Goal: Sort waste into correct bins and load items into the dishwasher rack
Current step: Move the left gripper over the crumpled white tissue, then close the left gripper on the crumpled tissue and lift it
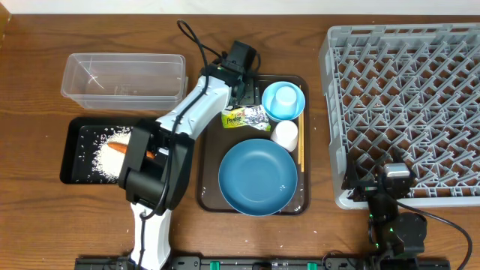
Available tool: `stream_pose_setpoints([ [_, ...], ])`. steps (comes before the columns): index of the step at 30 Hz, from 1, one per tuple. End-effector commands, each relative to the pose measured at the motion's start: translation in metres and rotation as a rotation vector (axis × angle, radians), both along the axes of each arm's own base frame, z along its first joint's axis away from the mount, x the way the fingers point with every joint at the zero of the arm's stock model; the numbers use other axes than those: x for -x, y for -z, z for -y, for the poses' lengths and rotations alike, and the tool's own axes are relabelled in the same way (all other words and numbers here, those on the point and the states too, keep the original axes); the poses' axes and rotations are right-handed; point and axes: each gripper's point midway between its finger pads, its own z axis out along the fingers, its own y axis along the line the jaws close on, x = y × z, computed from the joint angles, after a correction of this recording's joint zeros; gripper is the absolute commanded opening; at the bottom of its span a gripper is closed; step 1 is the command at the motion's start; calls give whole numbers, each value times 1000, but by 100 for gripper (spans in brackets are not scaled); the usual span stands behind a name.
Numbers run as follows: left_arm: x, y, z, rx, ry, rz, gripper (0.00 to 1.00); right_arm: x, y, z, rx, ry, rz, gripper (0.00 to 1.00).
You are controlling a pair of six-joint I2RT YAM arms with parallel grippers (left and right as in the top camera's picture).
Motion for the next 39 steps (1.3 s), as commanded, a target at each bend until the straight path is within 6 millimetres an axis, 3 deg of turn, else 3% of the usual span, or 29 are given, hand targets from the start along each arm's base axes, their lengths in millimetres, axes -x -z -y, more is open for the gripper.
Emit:
stream_pose_setpoints([
  [1,8,24,-1,-41,10,-43,83,0,1,5,11,21,-1,99],
  [8,9,26,4,-41,21,-40,74,0,1,5,11,21,-1,99],
  [12,9,25,5,-40,21,-38,62,0,1,5,11,21,-1,99],
  [18,6,9,6,-25,21,-7,50,0,1,5,11,21,-1,99],
  [26,5,-12,6,-10,20,24,22,0,1,5,11,21,-1,99],
  [30,9,-11,5,-16,20,12,15,0,1,5,11,21,-1,99],
  [39,21,-19,-1,-26,3,-26,14,0,1,5,11,21,-1,99],
])
